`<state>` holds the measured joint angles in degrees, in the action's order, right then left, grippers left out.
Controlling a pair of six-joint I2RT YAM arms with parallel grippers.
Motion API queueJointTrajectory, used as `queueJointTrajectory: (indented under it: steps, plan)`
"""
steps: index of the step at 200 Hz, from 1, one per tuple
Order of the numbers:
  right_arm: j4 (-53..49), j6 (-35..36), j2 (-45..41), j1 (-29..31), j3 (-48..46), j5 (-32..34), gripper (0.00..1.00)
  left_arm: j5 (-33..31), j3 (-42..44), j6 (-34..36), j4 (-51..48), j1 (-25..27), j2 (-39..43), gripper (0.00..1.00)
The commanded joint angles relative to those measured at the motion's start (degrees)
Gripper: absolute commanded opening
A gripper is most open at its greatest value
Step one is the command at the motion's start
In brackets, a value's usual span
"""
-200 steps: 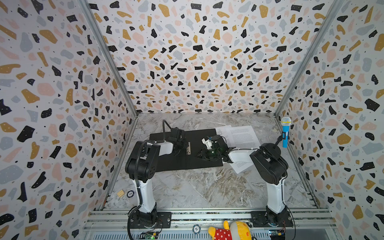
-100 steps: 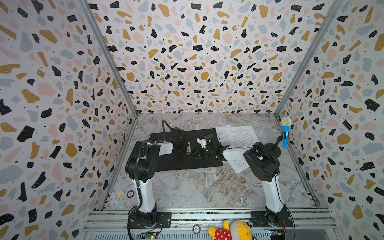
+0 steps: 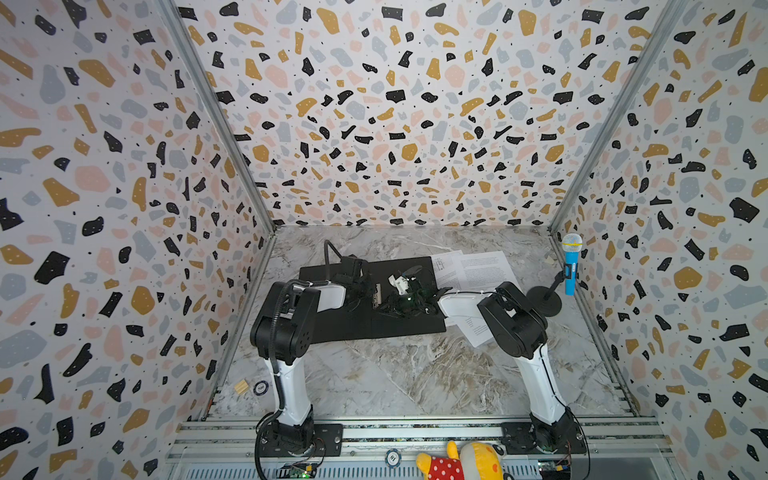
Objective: Put the files into the folder
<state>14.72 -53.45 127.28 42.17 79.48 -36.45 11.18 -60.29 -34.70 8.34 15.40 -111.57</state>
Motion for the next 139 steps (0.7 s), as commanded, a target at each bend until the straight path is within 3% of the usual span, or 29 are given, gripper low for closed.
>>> queueJointTrajectory:
  steps: [1, 139]
  plan:
    - [-1.2, 0.9, 0.6, -0.1, 2.3, -0.4, 0.2, 0.6, 1.4, 0.9, -0.3, -0.3, 0.0, 0.06]
    - [-2.3, 0.8, 4.9, -1.3, 7.2, -1.1, 0.17, 0.6, 1.4, 1.3, -0.6, -0.3, 0.1, 0.06]
